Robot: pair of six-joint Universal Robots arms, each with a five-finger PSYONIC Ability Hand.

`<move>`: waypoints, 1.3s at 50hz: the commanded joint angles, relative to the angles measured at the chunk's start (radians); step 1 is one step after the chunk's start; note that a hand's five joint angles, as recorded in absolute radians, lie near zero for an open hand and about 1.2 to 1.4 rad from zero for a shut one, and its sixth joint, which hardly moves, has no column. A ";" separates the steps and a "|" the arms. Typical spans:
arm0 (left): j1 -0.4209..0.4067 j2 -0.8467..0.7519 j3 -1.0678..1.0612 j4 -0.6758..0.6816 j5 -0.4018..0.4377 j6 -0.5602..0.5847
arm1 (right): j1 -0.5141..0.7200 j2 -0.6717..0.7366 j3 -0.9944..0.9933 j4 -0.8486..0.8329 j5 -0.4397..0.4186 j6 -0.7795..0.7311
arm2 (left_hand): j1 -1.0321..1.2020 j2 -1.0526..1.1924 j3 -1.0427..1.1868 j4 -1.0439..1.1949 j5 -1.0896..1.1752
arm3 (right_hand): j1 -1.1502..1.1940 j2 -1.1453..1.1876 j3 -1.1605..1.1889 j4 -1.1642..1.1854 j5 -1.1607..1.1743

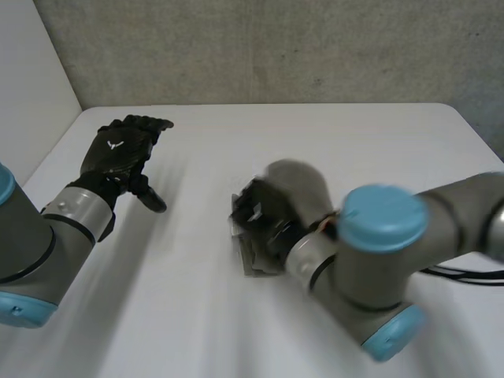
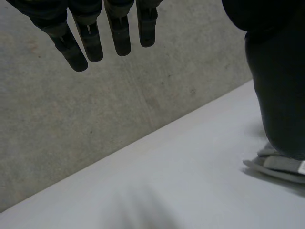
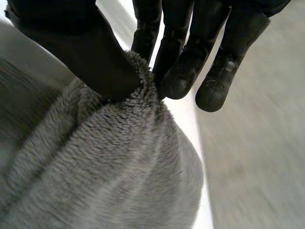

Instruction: Fold the towel.

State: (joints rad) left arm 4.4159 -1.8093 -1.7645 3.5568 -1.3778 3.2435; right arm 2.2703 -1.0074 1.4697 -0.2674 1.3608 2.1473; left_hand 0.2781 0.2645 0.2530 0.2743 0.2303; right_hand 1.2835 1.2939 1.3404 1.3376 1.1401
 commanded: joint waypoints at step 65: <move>-0.392 -0.274 0.425 -0.196 -0.225 -0.031 | -0.370 -0.228 -0.040 0.247 -0.034 0.855 | -0.026 -0.013 -0.001 -0.023 -0.153 | -1.109 -1.119 -1.166 -1.163 -1.140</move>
State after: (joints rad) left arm 4.0000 -2.2887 -1.3112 3.4042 -1.5898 3.2132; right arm 1.9077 -1.0162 1.3999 -0.0205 1.3034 2.9923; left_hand 0.2807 0.2935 0.2948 0.2774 0.2983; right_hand 0.2228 0.2596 0.2496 0.2551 0.0569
